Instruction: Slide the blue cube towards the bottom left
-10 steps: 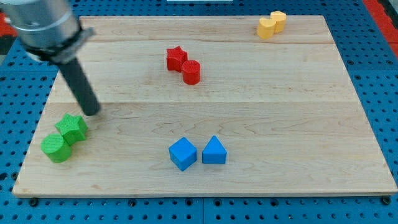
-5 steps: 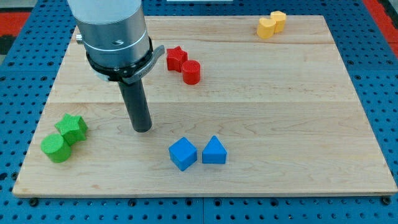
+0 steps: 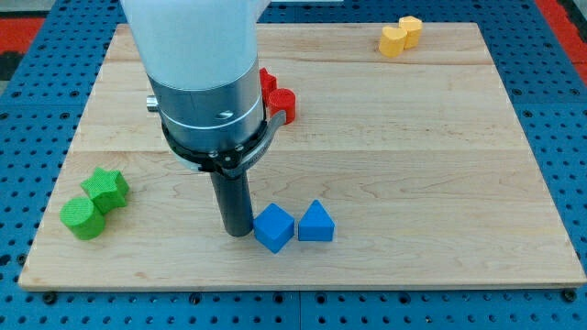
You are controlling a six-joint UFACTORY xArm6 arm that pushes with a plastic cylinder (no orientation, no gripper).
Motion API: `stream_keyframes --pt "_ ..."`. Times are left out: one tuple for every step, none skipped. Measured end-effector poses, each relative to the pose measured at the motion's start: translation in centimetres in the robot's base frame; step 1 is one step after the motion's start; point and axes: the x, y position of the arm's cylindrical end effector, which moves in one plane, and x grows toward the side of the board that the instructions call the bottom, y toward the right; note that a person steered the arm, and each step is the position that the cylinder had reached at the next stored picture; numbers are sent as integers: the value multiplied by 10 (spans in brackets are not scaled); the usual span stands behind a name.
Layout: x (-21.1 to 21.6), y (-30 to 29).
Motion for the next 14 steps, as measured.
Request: stream_keyframes --pt "19 -17" --pt "62 59" --pt "51 141" --pt "12 146" --pt "-15 139" --pt "-15 62" --pt "-8 82" --pt "2 126" --pt "26 159" --pt "23 94" --pt "-1 44" --pt "-18 8" --pt "-29 -3" --pt "-33 -49"
